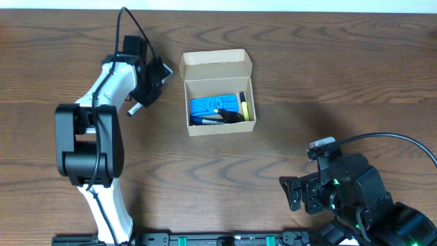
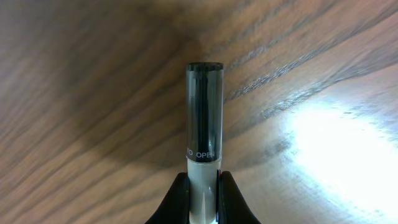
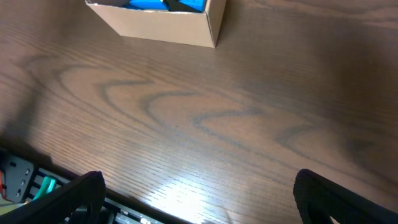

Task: Pack container
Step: 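Carry the white marker into the box and release it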

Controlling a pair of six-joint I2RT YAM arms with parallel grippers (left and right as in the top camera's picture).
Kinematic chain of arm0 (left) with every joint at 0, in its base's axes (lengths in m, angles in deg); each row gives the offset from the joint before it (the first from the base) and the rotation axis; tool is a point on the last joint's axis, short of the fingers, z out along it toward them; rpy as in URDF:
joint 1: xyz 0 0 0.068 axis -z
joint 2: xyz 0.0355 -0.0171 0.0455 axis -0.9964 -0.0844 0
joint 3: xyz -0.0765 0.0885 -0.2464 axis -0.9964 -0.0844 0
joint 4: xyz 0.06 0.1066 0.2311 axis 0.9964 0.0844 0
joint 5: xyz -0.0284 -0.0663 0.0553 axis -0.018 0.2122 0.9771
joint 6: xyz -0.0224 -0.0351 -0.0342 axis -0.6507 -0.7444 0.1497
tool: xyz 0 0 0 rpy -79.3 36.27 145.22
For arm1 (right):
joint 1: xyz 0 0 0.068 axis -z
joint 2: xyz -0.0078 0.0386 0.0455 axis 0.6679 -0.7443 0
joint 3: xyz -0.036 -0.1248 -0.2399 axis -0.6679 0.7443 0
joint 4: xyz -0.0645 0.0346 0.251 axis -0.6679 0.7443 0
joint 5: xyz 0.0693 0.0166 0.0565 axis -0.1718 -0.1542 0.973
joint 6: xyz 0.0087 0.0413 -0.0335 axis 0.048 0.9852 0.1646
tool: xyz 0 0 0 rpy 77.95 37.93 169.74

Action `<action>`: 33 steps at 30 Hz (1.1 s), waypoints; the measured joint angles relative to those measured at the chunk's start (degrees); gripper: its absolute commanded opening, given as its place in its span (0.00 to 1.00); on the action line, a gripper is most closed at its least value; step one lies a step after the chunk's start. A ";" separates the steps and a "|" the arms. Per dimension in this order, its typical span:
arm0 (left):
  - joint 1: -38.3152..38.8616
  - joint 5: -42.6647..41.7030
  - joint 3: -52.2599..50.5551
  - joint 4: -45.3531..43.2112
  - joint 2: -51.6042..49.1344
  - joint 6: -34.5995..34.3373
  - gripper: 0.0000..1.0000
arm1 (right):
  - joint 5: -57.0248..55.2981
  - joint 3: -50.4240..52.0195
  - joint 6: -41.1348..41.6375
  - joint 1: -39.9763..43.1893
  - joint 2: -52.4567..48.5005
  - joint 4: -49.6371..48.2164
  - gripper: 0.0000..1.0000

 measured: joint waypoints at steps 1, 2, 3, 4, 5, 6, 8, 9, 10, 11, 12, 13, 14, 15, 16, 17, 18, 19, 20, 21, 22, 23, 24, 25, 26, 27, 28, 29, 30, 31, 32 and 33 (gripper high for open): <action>0.22 -0.07 0.66 0.92 1.49 -0.74 0.06 | 0.00 0.00 0.00 0.00 0.00 0.00 0.99; 0.44 -0.07 1.16 1.36 3.15 -1.09 0.06 | -0.02 0.00 0.00 0.00 0.00 -0.02 0.99; 0.92 -0.04 1.77 1.53 5.55 -1.27 0.06 | 0.00 0.00 0.00 0.00 0.00 0.00 0.99; 1.46 -0.02 2.21 1.53 7.32 -1.16 0.06 | -0.02 0.00 0.00 0.00 0.00 -0.02 0.99; 2.67 0.02 2.80 1.49 10.34 -0.63 0.06 | 0.00 0.00 0.00 0.00 0.00 -0.02 0.99; 4.17 0.02 3.32 1.38 13.07 0.31 0.06 | 0.00 0.00 0.00 0.00 0.00 -0.02 0.99; 7.78 -0.02 4.22 1.11 17.68 2.01 0.06 | 0.00 0.00 0.00 0.00 0.00 -0.02 0.99; 9.86 -0.15 4.59 0.92 19.71 3.10 0.06 | 0.00 0.00 0.00 0.00 0.00 -0.02 0.99; 12.26 -0.28 4.87 0.87 21.51 4.17 0.06 | 0.00 0.00 0.00 0.00 0.00 -0.02 0.99; 14.69 -0.46 5.07 0.87 22.86 5.11 0.06 | -0.02 0.00 0.00 0.00 0.00 -0.02 0.99; 16.92 -0.92 5.20 0.94 23.78 6.01 0.06 | 0.00 0.00 0.00 0.00 0.00 -0.02 0.99; 19.02 -1.11 5.29 1.25 24.26 6.78 0.06 | -0.02 0.00 0.00 0.00 0.00 -0.02 0.99; 20.98 -1.33 5.33 1.97 24.37 7.87 0.06 | -0.02 0.00 0.00 0.00 0.00 -0.02 0.99; 22.77 -1.46 5.33 3.26 24.20 9.07 0.06 | 0.00 0.00 0.00 0.00 0.00 -0.02 0.99; 23.91 -1.66 5.31 4.63 23.80 10.12 0.06 | -0.02 0.00 0.00 0.00 0.00 -0.04 0.99; 25.53 -1.79 5.31 6.56 22.86 12.00 0.06 | 0.00 0.00 0.00 0.00 0.00 -0.02 0.99; 25.94 -1.90 5.31 6.97 22.53 12.46 0.06 | -0.02 0.00 0.00 0.00 0.00 -0.02 0.99; 26.75 -2.01 5.31 7.87 21.55 13.84 0.06 | 0.00 0.00 0.00 0.00 0.00 0.00 0.99; 27.26 -2.14 5.31 8.50 20.41 14.95 0.06 | -0.02 0.00 0.00 0.00 0.00 -0.04 0.99; 27.52 -2.16 5.31 8.74 19.37 15.80 0.06 | 0.00 0.00 0.00 0.00 0.00 0.00 0.99; 27.63 -2.19 5.31 8.72 18.14 16.59 0.06 | 0.00 0.00 0.00 0.00 0.00 -0.02 0.99; 27.63 -2.23 5.31 8.61 16.96 17.11 0.06 | 0.00 0.00 0.00 0.00 0.00 -0.02 0.99; 27.56 -2.34 5.31 8.41 15.52 17.55 0.06 | 0.00 0.00 0.00 0.00 0.00 -0.02 0.99; 27.47 -2.51 5.31 8.24 14.56 17.94 0.06 | 0.00 0.00 0.00 0.00 0.00 -0.02 0.99; 27.43 -2.67 5.31 8.09 13.27 18.56 0.06 | 0.00 0.00 0.00 0.00 0.00 -0.02 0.99; 27.41 -2.93 5.31 8.00 12.15 19.19 0.06 | 0.00 0.00 0.00 0.00 0.00 -0.02 0.99; 27.41 -3.26 5.31 8.00 11.13 19.96 0.06 | 0.00 0.00 0.00 0.00 0.00 -0.02 0.99; 27.41 -3.63 5.31 8.00 10.34 20.59 0.06 | 0.00 0.00 0.00 0.00 0.00 -0.02 0.99; 27.41 -4.07 5.31 7.98 9.62 21.24 0.06 | 0.00 0.00 0.00 0.00 0.00 -0.02 0.99; 27.43 -4.48 5.31 7.96 8.94 21.75 0.06 | 0.00 0.00 0.00 0.00 0.00 -0.02 0.99; 27.43 -4.79 5.31 7.96 8.50 22.14 0.06 | -0.02 0.00 0.00 0.00 0.00 -0.02 0.99; 27.43 -5.16 5.31 7.96 8.17 22.51 0.05 | 0.00 0.00 0.00 0.00 0.00 -0.02 0.99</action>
